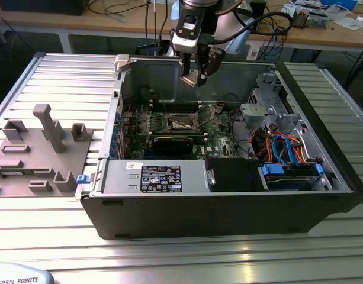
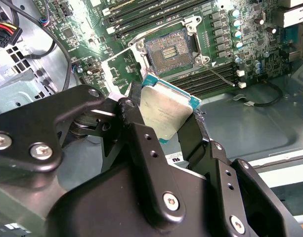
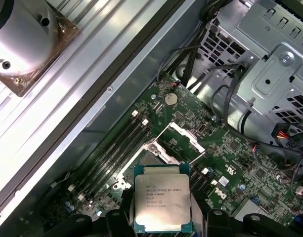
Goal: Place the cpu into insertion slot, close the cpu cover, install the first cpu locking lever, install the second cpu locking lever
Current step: 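Place the cpu into insertion slot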
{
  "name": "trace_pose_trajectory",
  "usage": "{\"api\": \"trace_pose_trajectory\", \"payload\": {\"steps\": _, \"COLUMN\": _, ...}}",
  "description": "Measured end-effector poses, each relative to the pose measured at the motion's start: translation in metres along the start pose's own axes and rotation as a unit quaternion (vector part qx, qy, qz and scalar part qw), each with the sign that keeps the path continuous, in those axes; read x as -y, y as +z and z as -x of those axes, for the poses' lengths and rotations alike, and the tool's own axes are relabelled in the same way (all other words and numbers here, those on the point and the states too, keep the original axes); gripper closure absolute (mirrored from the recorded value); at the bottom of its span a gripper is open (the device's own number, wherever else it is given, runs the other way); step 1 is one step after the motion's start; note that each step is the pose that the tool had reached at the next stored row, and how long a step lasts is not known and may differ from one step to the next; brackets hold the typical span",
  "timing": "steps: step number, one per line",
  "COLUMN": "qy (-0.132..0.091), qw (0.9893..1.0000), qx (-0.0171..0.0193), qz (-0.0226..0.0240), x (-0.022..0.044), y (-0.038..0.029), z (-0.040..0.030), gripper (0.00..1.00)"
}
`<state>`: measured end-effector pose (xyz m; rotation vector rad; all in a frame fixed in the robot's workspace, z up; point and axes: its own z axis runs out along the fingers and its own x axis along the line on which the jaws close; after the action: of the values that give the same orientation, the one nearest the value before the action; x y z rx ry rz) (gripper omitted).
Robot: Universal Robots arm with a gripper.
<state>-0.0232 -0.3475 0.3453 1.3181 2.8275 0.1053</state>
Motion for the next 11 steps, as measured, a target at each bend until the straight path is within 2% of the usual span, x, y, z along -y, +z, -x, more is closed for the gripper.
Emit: {"api": "trace_pose_trajectory", "payload": {"steps": 11, "qy": 0.007, "qw": 1.0, "qx": 0.0005, "qz": 0.0001, "x": 0.0, "y": 0.0004, "z": 0.0, "gripper": 0.46}}
